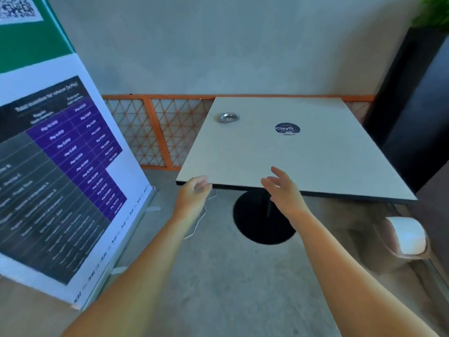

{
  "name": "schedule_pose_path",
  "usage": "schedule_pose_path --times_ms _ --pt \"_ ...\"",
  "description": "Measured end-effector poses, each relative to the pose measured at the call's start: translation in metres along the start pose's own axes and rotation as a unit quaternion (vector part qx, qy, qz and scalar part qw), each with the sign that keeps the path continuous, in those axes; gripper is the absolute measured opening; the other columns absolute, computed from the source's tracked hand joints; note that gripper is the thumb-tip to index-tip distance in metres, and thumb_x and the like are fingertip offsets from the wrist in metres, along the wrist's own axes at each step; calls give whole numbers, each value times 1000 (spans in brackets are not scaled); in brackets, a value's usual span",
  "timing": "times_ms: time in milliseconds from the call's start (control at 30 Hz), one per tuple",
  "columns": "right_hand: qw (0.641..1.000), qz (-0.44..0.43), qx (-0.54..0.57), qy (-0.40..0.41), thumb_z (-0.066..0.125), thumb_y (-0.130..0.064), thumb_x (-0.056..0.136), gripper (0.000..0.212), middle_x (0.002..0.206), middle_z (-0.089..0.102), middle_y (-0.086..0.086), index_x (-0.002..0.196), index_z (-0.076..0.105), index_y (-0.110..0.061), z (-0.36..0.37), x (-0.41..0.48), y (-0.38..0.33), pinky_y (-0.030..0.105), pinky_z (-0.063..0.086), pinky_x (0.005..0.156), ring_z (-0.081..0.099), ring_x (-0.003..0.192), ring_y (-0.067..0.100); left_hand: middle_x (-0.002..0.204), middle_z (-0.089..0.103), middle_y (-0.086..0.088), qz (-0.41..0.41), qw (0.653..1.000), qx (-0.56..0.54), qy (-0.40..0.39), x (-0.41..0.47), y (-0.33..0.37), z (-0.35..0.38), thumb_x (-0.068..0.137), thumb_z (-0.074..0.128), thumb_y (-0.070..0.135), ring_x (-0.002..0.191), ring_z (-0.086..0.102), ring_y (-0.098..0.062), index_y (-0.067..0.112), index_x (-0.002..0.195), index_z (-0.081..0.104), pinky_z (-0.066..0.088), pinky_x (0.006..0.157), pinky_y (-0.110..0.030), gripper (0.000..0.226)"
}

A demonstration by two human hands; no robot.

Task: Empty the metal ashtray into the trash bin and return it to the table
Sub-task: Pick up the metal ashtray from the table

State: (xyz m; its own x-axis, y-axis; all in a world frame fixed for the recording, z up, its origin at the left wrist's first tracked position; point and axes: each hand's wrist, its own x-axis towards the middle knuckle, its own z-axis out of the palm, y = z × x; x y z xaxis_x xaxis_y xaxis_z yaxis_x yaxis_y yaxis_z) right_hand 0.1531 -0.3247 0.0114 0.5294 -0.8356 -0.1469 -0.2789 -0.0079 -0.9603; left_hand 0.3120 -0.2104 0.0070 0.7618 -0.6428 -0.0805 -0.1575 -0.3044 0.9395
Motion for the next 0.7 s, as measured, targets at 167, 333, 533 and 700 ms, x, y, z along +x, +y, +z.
schedule_pose_path --times_ms 167,333,533,700 --pt "1000 12 4 19 51 -29 90 53 139 45 7 139 32 -22 18 99 -12 30 36 94 48 113 16 118 61 0 19 999 42 -16 101 7 13 87 53 21 94 54 -8 16 119 59 38 84 -23 33" --pt "999 23 -2 33 52 -28 90 52 138 46 9 138 33 -19 29 209 -10 25 32 86 47 119 19 127 59 -4 4 997 68 -33 208 -1 32 86 54 21 105 56 -14 15 121 57 37 86 -24 35" --pt "999 35 -14 1 52 -28 90 52 138 47 10 138 34 -19 40 347 -14 24 33 89 47 122 22 130 57 -7 -3 994 106 -25 330 11 61 87 54 20 114 55 -21 12 124 55 40 93 -29 38" --pt "999 42 -29 -16 52 -30 90 53 138 47 9 138 34 -19 46 443 -25 24 33 88 47 123 21 134 54 -5 -23 991 129 -23 416 27 85 88 52 23 120 51 -21 14 127 51 38 93 -28 41"
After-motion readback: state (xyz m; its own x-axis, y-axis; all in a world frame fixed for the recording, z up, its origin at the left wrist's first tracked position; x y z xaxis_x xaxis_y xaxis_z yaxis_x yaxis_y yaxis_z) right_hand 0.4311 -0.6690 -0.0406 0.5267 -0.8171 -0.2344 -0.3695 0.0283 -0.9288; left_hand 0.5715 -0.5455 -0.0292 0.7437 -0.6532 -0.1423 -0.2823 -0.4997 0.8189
